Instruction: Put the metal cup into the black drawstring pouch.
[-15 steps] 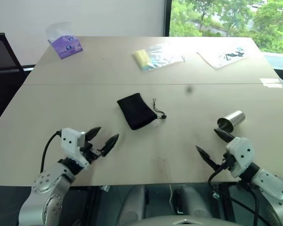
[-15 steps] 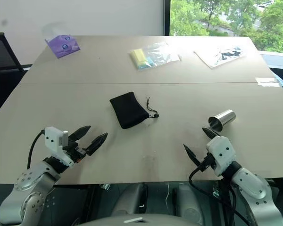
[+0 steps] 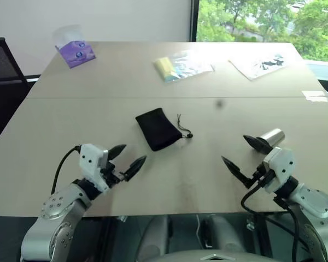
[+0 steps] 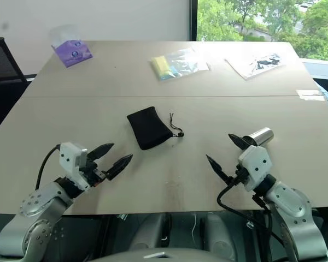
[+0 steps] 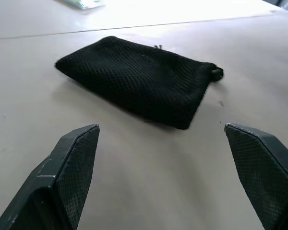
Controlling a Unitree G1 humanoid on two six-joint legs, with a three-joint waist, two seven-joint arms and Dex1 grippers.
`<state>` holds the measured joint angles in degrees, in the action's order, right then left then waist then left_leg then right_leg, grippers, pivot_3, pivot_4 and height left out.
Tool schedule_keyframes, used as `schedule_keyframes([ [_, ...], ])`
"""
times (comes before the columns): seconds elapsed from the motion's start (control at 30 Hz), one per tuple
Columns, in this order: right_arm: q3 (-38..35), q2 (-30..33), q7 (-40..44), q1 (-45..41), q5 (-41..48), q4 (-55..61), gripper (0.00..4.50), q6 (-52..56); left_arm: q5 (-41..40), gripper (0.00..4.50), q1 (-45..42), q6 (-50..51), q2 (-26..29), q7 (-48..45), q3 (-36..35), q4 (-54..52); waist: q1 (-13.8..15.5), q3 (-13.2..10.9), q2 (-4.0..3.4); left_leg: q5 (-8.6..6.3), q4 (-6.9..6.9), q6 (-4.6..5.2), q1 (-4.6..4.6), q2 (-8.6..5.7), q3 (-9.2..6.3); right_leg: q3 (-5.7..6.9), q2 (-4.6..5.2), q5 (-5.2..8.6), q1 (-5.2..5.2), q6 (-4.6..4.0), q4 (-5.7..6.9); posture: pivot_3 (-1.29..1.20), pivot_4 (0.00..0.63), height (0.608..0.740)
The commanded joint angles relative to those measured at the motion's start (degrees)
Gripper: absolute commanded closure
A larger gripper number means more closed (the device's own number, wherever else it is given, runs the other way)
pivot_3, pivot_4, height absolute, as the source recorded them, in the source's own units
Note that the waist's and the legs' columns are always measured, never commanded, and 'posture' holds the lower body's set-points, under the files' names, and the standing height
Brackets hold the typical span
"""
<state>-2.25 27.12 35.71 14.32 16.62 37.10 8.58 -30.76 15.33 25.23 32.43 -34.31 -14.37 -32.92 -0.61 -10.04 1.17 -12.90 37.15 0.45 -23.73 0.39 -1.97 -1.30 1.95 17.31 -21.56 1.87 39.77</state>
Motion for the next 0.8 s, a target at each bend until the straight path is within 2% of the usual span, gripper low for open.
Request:
schedule_keyframes([
  [0.03,-0.1,2.6,4.5,0.1,3.7,2.9,0.01,-0.9,4.3,0.17,-2.2,0.0,4.0,-0.5,3.4,-5.3,0.1,0.0,-0.01,0.00,0.02,0.00,0.02,0.00,-0.01,0.00,0.00,0.00,0.03,0.00,-0.01,0.00,0.150,0.740],
  [0.13,-0.6,4.9,6.8,1.3,4.4,2.9,0.01,-1.5,7.5,0.17,-7.6,0.7,5.4,1.3,6.5,-5.8,0.3,0.0,-0.02,0.00,0.05,0.01,0.03,-0.02,-0.01,0.01,-0.01,0.00,0.07,0.00,-0.02,0.00,0.150,0.740],
  [0.2,-1.2,5.9,7.8,2.2,4.7,3.0,0.01,-1.9,9.8,0.17,-12.2,5.0,7.3,2.5,9.8,-6.1,0.3,0.0,0.00,0.00,0.05,0.00,0.02,-0.01,-0.03,0.03,-0.03,0.00,0.07,0.00,-0.02,0.00,0.150,0.740],
  [0.3,-1.6,6.3,7.3,3.2,3.2,2.8,0.01,-2.9,19.3,0.17,-19.7,10.3,11.8,4.8,18.0,-6.6,0.1,0.0,-0.01,0.00,0.05,0.00,0.03,-0.03,-0.04,0.02,-0.17,0.00,0.07,0.01,0.02,0.00,0.150,0.740],
  [0.47,-2.8,5.3,4.2,6.1,2.3,5.1,0.01,-2.7,29.9,0.17,-29.6,13.4,14.4,5.5,28.1,-5.3,0.0,0.0,0.01,0.00,0.04,0.00,-0.02,-0.05,-0.01,0.01,-0.29,-0.01,0.01,0.03,0.02,0.00,0.150,0.740],
  [0.8,-2.1,4.3,0.3,8.3,1.4,9.0,0.01,-0.5,39.8,0.17,-33.5,11.5,12.3,5.3,35.5,2.0,0.0,0.0,0.00,0.00,0.03,0.00,-0.02,-0.03,0.02,-0.02,-0.28,0.00,0.00,0.03,0.02,0.00,0.150,0.740],
])
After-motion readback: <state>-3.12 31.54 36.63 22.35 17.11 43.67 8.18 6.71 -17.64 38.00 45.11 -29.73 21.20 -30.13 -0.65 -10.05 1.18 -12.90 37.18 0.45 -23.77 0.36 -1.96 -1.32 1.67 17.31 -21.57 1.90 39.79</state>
